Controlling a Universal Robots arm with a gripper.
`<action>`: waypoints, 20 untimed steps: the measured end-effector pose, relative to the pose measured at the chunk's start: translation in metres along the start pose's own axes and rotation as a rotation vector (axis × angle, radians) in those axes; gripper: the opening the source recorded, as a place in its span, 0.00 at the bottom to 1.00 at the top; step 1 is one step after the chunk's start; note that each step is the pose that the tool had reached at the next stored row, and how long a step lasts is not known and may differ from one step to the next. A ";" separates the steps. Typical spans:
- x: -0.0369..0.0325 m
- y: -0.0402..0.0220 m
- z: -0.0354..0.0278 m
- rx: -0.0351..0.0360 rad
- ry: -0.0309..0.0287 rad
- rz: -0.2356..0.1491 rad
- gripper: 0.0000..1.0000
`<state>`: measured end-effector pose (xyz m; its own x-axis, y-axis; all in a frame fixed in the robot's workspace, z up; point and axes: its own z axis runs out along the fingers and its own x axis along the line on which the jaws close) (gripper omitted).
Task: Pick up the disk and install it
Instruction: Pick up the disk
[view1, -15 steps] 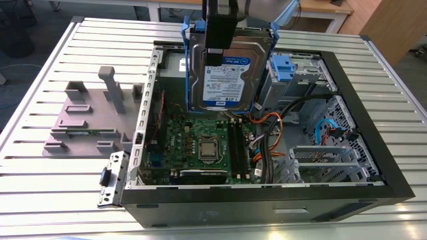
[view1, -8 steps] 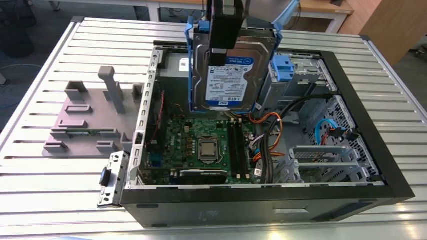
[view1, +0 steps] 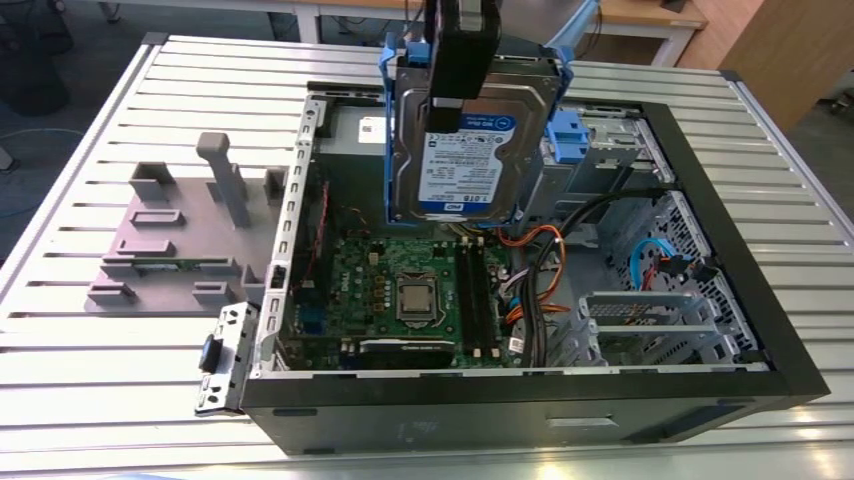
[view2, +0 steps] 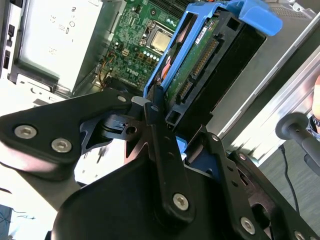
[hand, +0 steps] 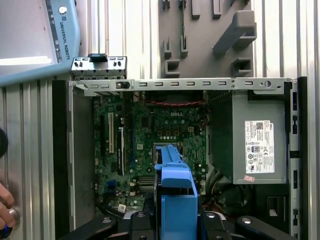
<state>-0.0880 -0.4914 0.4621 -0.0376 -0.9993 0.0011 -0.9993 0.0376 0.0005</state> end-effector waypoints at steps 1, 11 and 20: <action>0.0000 -0.0008 0.0000 0.0000 0.0000 0.000 0.36; -0.0003 -0.0089 0.0000 0.0000 0.0001 0.000 0.36; -0.0005 -0.0136 -0.0001 0.0000 0.0002 0.000 0.36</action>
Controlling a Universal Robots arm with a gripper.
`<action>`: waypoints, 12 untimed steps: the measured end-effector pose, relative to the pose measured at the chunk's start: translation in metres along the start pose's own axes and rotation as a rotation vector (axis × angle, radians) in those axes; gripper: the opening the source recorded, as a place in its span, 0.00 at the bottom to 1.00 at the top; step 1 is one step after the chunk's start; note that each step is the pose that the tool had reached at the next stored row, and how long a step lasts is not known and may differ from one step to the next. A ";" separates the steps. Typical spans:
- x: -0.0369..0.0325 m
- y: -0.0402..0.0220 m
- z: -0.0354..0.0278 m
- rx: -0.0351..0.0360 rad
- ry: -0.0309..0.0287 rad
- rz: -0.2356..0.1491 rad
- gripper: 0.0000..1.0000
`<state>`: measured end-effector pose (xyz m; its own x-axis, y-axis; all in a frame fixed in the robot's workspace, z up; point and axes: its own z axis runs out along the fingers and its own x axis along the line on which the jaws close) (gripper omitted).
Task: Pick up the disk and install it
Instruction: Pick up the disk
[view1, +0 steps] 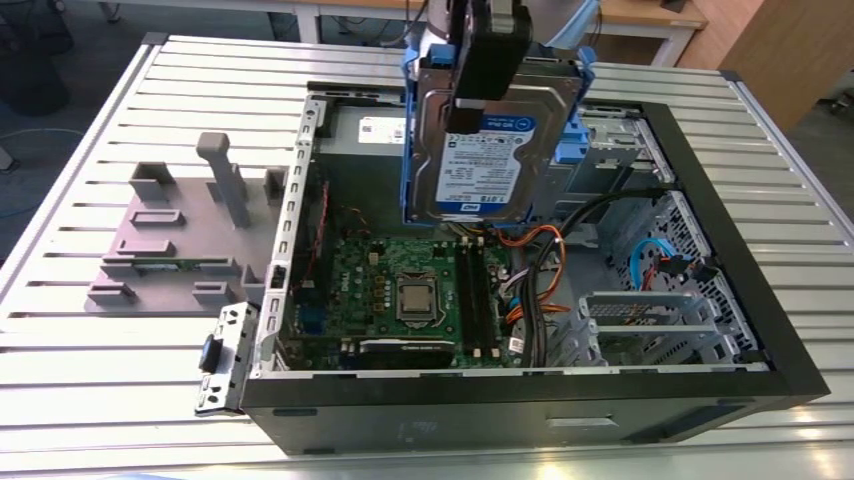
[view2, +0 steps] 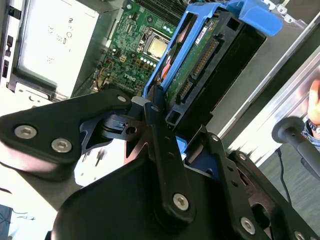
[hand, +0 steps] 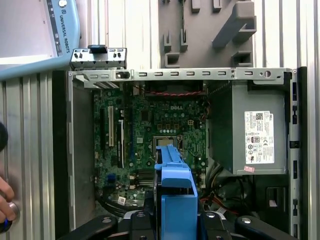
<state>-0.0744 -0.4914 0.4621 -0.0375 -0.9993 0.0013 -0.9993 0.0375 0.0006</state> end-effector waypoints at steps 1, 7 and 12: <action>0.0000 -0.0006 0.0000 0.0000 -0.0001 0.000 0.36; -0.0001 -0.0036 0.0000 0.0000 -0.0001 0.000 0.36; -0.0002 -0.0060 0.0001 0.0000 -0.0001 0.000 0.36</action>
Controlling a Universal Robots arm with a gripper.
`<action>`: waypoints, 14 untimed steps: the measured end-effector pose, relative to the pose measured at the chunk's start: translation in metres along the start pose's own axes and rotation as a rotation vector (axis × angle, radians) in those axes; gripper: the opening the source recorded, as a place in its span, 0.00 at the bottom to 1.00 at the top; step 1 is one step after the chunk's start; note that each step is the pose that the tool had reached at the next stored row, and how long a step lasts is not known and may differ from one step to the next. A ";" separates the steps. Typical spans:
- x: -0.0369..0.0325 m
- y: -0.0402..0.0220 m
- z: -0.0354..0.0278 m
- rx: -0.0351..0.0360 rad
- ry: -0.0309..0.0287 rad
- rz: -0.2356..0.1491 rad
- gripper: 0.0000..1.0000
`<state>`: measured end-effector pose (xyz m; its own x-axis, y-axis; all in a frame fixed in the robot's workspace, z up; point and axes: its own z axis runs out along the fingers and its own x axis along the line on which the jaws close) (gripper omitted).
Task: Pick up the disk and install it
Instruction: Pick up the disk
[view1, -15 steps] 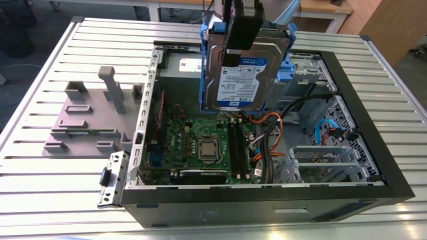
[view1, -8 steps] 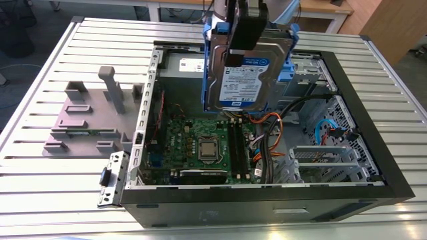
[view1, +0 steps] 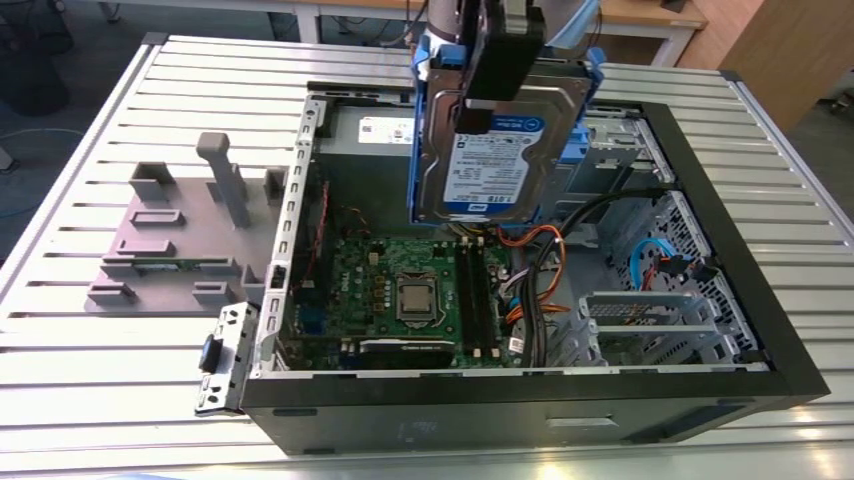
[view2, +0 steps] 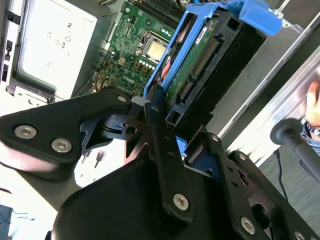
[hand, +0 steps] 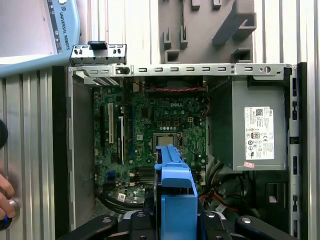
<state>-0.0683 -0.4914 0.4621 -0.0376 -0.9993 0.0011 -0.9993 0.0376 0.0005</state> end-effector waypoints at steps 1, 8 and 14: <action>0.0000 -0.0005 0.0000 0.0000 0.0000 0.000 0.36; -0.0006 -0.0021 -0.0001 -0.0001 -0.0006 0.000 0.36; -0.0018 -0.0020 0.0000 0.0000 -0.0009 0.000 0.36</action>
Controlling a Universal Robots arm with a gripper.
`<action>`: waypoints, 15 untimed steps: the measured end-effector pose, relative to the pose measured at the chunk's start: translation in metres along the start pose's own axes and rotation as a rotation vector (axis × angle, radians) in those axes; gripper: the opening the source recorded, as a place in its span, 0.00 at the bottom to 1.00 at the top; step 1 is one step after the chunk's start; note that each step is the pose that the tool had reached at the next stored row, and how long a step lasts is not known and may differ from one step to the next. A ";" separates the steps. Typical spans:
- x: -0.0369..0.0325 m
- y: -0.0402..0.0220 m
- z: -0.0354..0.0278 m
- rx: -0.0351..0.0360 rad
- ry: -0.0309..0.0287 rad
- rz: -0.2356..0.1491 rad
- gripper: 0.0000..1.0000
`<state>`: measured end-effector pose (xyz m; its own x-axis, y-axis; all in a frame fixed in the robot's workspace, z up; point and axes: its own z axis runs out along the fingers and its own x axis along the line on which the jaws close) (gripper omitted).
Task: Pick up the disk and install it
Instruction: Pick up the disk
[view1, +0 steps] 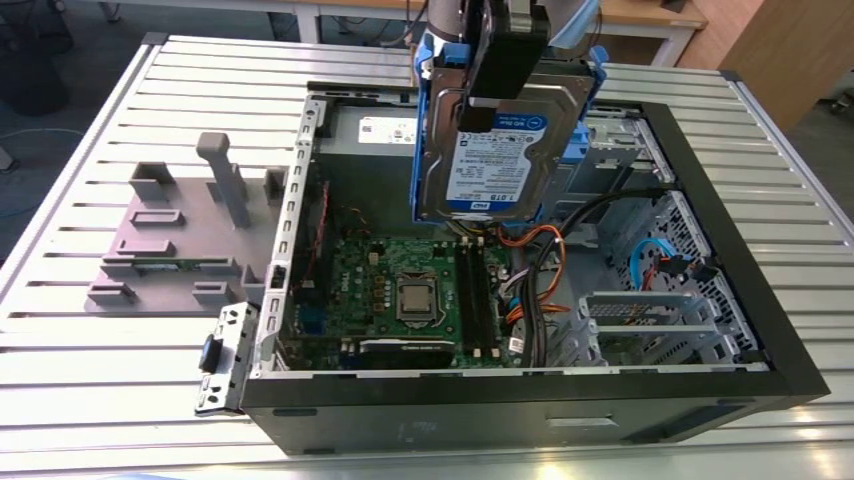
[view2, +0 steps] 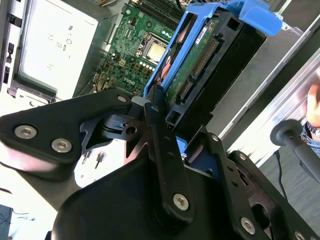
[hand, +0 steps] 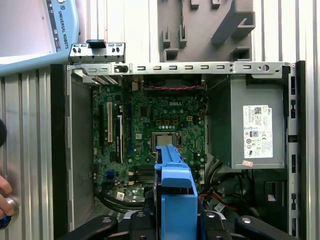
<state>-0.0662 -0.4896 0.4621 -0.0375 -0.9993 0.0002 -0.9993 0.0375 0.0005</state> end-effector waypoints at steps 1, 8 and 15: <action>0.0000 0.0000 0.0000 0.0000 0.0000 0.000 0.36; 0.0011 -0.0001 0.0002 -0.0002 -0.0054 0.000 0.36; 0.0027 -0.0001 0.0002 -0.0011 -0.0295 0.001 0.36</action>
<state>-0.0663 -0.4924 0.4618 -0.0386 -0.9988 -0.0292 -0.9993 0.0385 0.0017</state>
